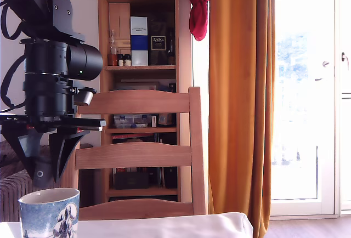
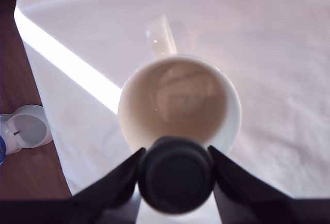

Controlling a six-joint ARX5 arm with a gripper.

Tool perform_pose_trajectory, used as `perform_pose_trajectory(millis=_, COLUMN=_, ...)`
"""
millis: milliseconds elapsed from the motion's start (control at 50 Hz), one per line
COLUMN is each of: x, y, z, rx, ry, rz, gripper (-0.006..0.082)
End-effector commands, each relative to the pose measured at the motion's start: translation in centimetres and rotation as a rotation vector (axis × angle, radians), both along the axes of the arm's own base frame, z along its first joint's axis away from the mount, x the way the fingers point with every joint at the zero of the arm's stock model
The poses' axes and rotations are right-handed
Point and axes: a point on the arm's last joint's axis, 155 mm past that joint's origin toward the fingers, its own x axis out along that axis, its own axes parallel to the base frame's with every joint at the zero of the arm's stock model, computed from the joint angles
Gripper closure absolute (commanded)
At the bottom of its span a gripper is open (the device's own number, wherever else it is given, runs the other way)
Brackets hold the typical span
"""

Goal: Pick the grey coffee capsule and place it inside the blue coffee cup

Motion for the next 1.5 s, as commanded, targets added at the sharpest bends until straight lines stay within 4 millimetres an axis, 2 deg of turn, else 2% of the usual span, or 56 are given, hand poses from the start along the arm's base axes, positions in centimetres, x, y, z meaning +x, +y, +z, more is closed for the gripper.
perform_pose_trajectory(millis=0, x=0.2, y=0.1, z=0.6, rx=-0.003, ry=-0.015, rz=-0.005, gripper=0.0097)
perform_pose_trajectory(millis=160, x=0.4, y=0.0, z=0.6, rx=-0.005, ry=-0.023, rz=-0.019, gripper=0.0109)
perform_pose_trajectory(millis=200, x=0.6, y=0.0, z=0.7, rx=-0.002, ry=-0.029, rz=-0.034, gripper=0.0157)
perform_pose_trajectory(millis=280, x=1.1, y=0.4, z=0.9, rx=0.022, ry=-0.053, rz=-0.043, gripper=0.0398)
perform_pose_trajectory(millis=340, x=1.3, y=0.4, z=1.0, rx=0.023, ry=-0.066, rz=-0.049, gripper=0.0676)
perform_pose_trajectory(millis=380, x=1.5, y=0.4, z=1.2, rx=0.021, ry=-0.072, rz=-0.047, gripper=0.0799)
perform_pose_trajectory(millis=440, x=1.8, y=0.6, z=1.3, rx=0.023, ry=-0.084, rz=-0.041, gripper=0.0756)
perform_pose_trajectory(millis=560, x=3.0, y=0.2, z=2.2, rx=-0.003, ry=-0.150, rz=-0.038, gripper=0.0761)
perform_pose_trajectory(millis=700, x=4.7, y=-0.6, z=5.6, rx=-0.054, ry=-0.277, rz=-0.043, gripper=0.0763)
perform_pose_trajectory(millis=860, x=5.1, y=-1.0, z=9.4, rx=-0.115, ry=-0.388, rz=-0.056, gripper=0.0763)
perform_pose_trajectory(millis=960, x=5.2, y=-0.7, z=11.1, rx=-0.159, ry=-0.449, rz=-0.059, gripper=0.0763)
perform_pose_trajectory(millis=1280, x=3.5, y=2.5, z=14.3, rx=-0.264, ry=-0.666, rz=-0.026, gripper=0.0763)
perform_pose_trajectory(millis=1480, x=2.4, y=5.4, z=15.7, rx=-0.282, ry=-0.807, rz=0.004, gripper=0.0763)
